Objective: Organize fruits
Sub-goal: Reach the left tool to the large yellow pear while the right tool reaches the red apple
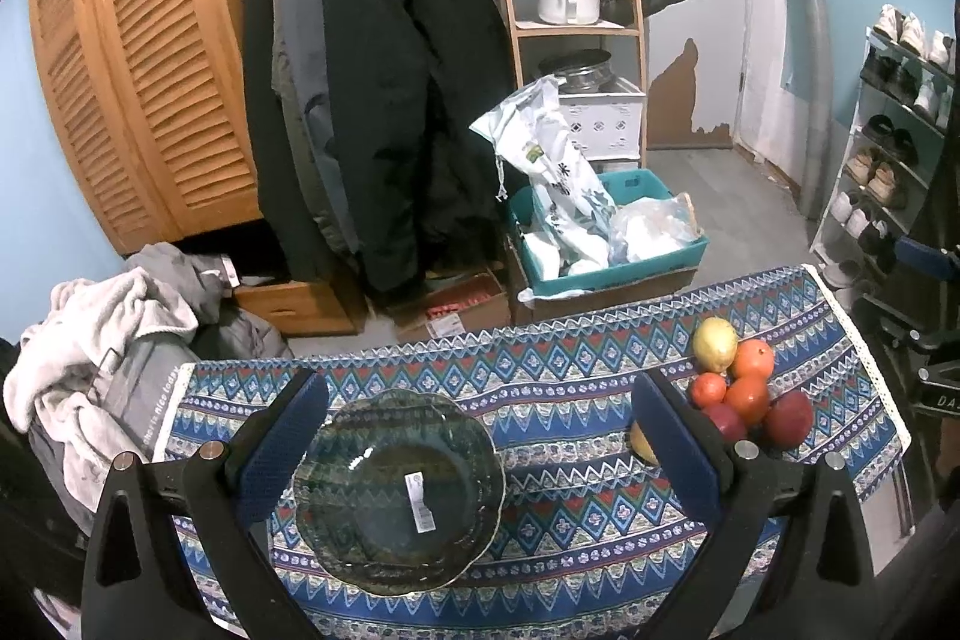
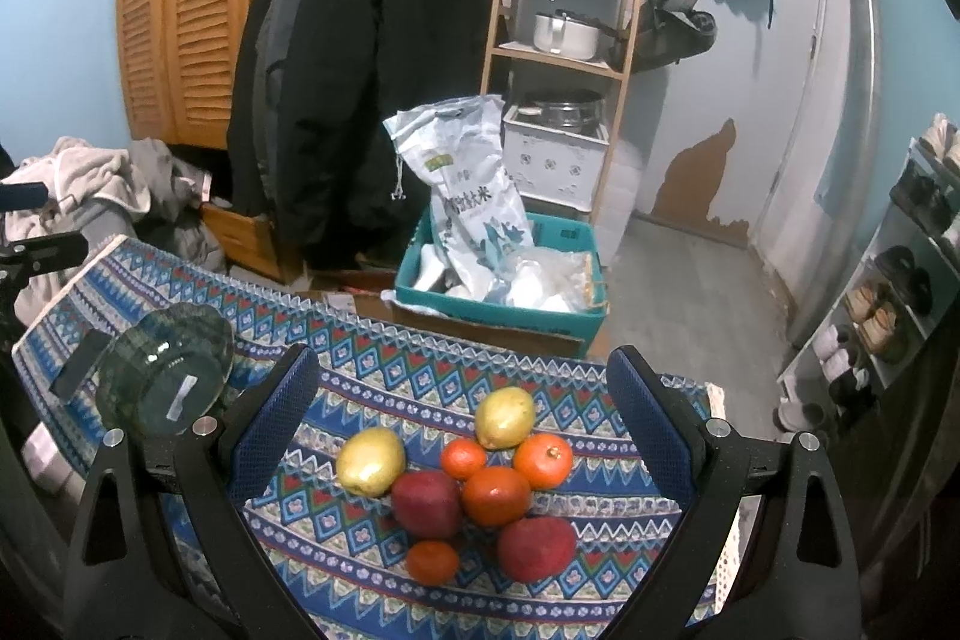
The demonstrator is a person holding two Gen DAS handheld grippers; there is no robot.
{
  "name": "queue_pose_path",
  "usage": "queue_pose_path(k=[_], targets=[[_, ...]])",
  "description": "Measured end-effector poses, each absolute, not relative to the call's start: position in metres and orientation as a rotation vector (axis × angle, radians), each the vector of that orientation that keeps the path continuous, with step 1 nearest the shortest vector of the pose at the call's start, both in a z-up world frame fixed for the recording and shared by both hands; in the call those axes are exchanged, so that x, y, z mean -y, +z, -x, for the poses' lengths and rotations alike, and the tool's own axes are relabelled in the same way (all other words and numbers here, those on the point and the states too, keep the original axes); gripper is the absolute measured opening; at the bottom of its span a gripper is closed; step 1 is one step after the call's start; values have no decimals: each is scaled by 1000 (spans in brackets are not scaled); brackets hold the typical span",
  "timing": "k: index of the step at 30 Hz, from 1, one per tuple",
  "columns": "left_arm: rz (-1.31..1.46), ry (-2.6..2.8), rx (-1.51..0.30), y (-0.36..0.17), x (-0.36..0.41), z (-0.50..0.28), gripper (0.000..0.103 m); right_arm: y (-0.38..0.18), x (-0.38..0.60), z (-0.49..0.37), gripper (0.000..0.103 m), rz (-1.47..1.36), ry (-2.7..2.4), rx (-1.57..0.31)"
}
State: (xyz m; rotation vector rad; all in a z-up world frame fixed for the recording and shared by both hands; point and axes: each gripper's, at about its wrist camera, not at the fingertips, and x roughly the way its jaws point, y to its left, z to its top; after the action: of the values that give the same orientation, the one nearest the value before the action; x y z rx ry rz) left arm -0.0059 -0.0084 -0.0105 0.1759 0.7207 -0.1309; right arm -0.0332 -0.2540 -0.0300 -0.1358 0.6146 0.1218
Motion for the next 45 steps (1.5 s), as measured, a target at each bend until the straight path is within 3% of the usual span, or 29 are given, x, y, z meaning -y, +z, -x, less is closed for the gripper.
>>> queue_pose_path(k=[30, 45], targets=[[-319, -324, -1008, -98, 105, -51, 102, -109, 326, 0, 95, 77, 44, -893], [-334, -342, -1147, -175, 115, -62, 102, -197, 342, -20, 95, 109, 47, -1126]])
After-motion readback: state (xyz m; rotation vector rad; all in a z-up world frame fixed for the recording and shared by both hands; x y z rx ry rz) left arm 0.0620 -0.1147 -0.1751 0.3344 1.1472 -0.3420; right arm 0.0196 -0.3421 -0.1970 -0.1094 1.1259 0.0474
